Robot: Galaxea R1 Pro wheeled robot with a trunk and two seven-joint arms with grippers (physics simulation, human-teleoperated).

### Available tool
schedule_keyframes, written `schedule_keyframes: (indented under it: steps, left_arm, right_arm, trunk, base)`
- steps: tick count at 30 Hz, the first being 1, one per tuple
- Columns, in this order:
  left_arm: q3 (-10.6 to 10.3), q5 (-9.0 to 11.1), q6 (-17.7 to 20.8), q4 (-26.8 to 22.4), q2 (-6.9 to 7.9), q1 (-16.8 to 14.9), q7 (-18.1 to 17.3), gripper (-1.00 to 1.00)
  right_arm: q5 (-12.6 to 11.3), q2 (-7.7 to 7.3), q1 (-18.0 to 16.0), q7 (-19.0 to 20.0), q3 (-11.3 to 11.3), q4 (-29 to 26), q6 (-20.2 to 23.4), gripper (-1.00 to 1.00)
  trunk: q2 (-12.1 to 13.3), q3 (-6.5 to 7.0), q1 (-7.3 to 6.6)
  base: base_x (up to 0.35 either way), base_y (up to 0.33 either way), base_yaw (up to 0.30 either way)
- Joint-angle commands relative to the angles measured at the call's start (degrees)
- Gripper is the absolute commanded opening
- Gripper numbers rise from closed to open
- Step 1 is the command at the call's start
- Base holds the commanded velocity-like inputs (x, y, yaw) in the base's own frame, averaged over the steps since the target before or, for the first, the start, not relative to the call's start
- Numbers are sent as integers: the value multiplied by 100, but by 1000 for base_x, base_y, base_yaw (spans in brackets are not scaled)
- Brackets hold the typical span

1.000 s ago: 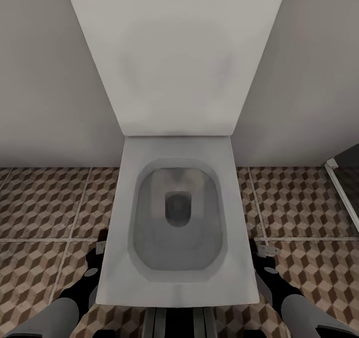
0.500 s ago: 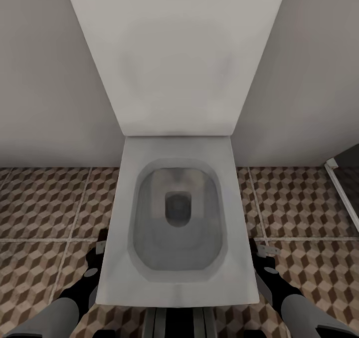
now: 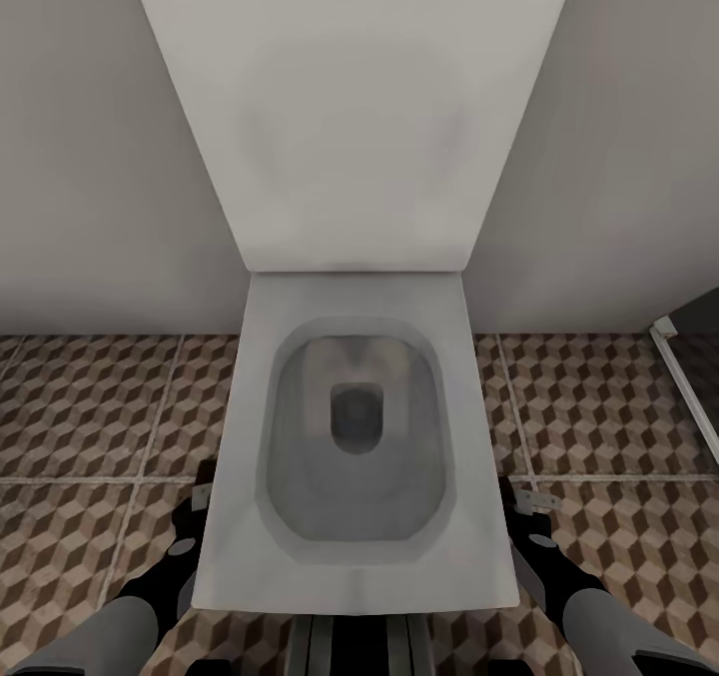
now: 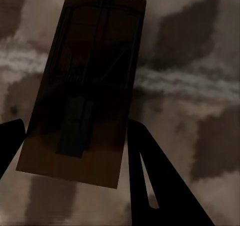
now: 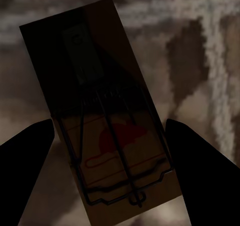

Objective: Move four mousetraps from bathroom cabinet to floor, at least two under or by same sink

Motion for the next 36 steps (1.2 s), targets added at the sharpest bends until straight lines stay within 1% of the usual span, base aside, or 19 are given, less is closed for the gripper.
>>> schedule_keyframes:
  steps: [1,10,16,20,21,36]
  left_arm:
    - [-33,55,-21,6,2,-2,14,-100]
    - [-33,62,-19,21,3,-2,14,-100]
    - [-33,62,-18,23,6,-2,14,-100]
    - [-33,62,-18,23,3,-2,14,-100]
    - [-33,62,-18,23,5,-2,14,-100]
    - [-33,62,-21,23,2,-2,14,-100]
  right_arm:
    - [-11,3,-1,-10,-20,13,-25,-100]
    - [-34,7,-1,-6,-20,13,-124,-100]
    - [-40,5,-1,198,-20,13,-170,-100]
    - [-46,1,-1,267,-27,13,-173,-100]
    - [-47,2,-1,274,-29,13,-173,100]
    - [-58,-1,-1,299,-55,13,-174,100]
  trunk:
    - [-1,-3,-1]
    - [-1,-3,-1]
    - [-1,-3,-1]
    - [-1,-3,-1]
    - [-1,-3,-1]
    - [-1,-3,-1]
  base:
    - [0,0,0]
    - [0,0,0]
    - [0,0,0]
    - [0,0,0]
    - [0,0,0]
    - [0,0,0]
